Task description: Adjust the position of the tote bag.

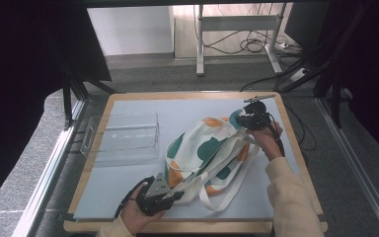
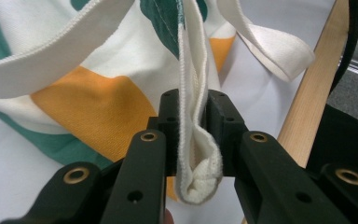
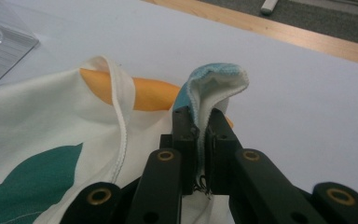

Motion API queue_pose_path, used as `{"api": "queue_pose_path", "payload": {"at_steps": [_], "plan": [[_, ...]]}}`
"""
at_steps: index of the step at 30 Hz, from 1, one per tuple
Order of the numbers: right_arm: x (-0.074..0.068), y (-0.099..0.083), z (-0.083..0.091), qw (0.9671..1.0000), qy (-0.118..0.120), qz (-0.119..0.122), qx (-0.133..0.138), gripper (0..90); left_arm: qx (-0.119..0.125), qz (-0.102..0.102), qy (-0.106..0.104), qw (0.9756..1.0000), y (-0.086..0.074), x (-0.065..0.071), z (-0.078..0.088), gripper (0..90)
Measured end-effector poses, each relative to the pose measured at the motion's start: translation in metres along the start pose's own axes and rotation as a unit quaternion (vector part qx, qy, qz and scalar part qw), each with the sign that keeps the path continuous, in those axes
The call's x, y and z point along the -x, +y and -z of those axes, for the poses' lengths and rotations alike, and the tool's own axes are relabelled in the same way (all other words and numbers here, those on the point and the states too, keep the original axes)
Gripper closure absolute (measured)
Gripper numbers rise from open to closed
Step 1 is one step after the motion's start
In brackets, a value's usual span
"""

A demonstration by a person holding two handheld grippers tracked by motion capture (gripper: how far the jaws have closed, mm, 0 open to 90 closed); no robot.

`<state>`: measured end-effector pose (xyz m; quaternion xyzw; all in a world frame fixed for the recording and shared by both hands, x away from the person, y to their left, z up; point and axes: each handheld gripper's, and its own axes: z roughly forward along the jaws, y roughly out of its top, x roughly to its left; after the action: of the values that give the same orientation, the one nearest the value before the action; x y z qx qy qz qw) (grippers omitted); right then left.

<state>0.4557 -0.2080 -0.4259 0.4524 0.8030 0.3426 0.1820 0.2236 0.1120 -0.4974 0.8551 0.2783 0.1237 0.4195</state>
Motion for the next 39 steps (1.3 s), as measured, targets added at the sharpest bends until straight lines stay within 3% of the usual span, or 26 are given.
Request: {"api": "queue_pose_path", "payload": {"at_steps": [10, 26, 39], "plan": [[0.003, -0.005, 0.023, 0.9997, 0.007, 0.004, 0.023, 84.8, 0.005, 0.007, 0.020, 0.9998, 0.001, -0.012, 0.008, 77.6], [0.009, -0.028, 0.052, 0.9986, 0.018, -0.011, 0.049, 84.8, 0.000, 0.007, 0.048, 0.9988, 0.004, -0.032, 0.009, 77.6], [0.011, -0.038, 0.058, 0.9973, 0.020, -0.018, 0.069, 84.9, 0.000, 0.009, 0.055, 0.9984, 0.009, -0.042, 0.012, 77.6]]}}
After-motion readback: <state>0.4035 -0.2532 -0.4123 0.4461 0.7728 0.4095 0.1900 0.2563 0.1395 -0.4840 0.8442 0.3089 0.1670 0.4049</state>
